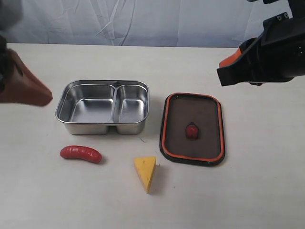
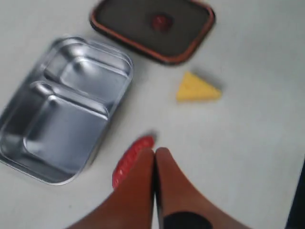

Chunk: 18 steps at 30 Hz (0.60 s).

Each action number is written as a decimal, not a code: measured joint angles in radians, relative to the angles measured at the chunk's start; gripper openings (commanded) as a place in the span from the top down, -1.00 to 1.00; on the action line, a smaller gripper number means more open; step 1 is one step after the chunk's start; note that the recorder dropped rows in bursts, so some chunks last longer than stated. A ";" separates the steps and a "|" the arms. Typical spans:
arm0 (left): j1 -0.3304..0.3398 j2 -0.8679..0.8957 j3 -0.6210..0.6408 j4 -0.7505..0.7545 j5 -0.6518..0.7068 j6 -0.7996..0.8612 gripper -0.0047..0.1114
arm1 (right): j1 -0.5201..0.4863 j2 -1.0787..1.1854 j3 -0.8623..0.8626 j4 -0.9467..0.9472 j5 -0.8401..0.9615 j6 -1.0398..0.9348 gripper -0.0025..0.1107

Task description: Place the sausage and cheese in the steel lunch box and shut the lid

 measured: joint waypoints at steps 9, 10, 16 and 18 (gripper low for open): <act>-0.415 0.145 0.000 0.374 0.030 -0.243 0.81 | 0.000 0.000 0.000 -0.093 0.006 0.035 0.71; -0.421 0.159 0.000 0.374 0.032 -0.255 0.72 | 0.000 0.000 0.000 -0.093 0.006 0.035 0.71; -0.428 0.251 0.000 0.380 0.034 -0.320 0.10 | 0.000 0.000 0.000 -0.097 0.016 0.035 0.71; -0.430 0.301 0.002 0.404 0.030 -0.324 -0.05 | 0.000 -0.002 0.000 -0.101 0.029 0.038 0.71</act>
